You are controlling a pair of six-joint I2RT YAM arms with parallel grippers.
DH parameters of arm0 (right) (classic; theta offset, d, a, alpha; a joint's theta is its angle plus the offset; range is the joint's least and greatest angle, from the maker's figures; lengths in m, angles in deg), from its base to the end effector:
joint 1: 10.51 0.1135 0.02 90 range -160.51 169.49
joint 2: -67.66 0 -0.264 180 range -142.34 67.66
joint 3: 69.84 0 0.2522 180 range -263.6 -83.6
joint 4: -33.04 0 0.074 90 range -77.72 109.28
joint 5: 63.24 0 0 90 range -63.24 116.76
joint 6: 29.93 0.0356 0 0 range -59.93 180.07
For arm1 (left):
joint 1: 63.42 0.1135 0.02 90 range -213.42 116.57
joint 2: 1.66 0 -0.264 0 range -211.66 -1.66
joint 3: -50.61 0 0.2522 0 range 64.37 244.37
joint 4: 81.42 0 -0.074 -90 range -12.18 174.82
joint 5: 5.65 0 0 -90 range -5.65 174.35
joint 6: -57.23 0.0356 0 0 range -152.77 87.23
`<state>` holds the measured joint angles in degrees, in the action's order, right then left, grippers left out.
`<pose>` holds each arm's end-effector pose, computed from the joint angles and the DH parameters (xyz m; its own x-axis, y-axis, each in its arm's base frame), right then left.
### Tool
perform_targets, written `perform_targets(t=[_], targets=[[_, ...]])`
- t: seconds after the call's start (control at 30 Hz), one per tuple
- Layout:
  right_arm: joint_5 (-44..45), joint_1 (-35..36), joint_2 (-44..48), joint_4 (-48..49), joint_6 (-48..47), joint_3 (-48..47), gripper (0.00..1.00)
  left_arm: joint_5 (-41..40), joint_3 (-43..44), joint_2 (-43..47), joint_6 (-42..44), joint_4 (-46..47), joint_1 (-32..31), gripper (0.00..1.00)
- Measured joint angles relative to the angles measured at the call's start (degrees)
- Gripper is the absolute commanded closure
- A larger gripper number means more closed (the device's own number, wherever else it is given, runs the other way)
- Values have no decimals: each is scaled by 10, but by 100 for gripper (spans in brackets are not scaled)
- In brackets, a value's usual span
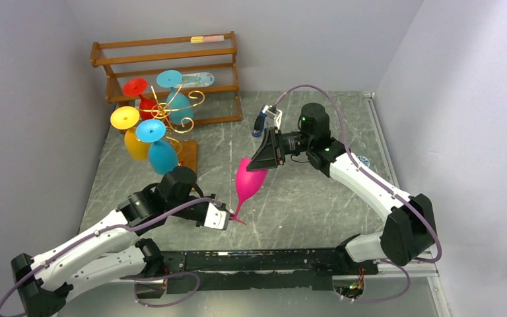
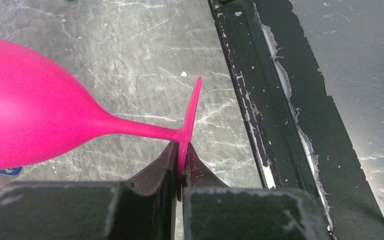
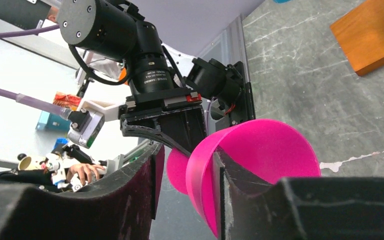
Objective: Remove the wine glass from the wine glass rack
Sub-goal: Place the wine glass at the center of the board.
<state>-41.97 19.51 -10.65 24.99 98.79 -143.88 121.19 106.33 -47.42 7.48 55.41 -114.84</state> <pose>0.2457 0.1803 0.3347 -0.7508 -0.1717 -0.6379 -0.6411 -0.0435 0.7662 0.0893 -0.1462 0.2901 0.3457 0.3959 -0.8508 0.9370 -0.1950 0.2899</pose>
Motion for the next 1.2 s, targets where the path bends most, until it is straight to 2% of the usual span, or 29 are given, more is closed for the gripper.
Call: perform_targets(t=[0.1,0.2,0.27,0.33,0.43,0.57,0.67,0.77,0.93,1.0,1.07,1.2], targets=[[1,0,-1,-5,-5,0,74,-6,0,8,5,-3,0,95],[-1,0,-3,-5,-3,0,79,-8,-1,24,3,-5,0,95],[-4,1,-3,-2,-1,0,78,-10,-2,29,3,-6,0,95],[-5,2,-3,1,0,0,70,-11,-2,27,3,-7,0,95],[-5,3,-4,1,2,0,65,-11,-2,20,5,-9,0,95],[-5,3,-4,1,2,0,65,-12,-2,12,12,-9,0,95],[-5,3,-4,-1,-1,0,71,-14,-1,8,16,-12,0,95],[-3,3,-5,-7,-7,-1,84,-14,3,4,21,-18,0,95],[-2,8,-12,-9,-6,-2,89,-14,3,13,21,-28,0,95],[0,13,-12,-13,-9,-5,95,-13,2,18,20,-33,0,95],[3,19,-12,-14,-14,-10,100,-12,2,21,19,-35,0,91],[7,24,-12,-25,-23,-17,100,-15,-5,24,6,-29,0,76]])
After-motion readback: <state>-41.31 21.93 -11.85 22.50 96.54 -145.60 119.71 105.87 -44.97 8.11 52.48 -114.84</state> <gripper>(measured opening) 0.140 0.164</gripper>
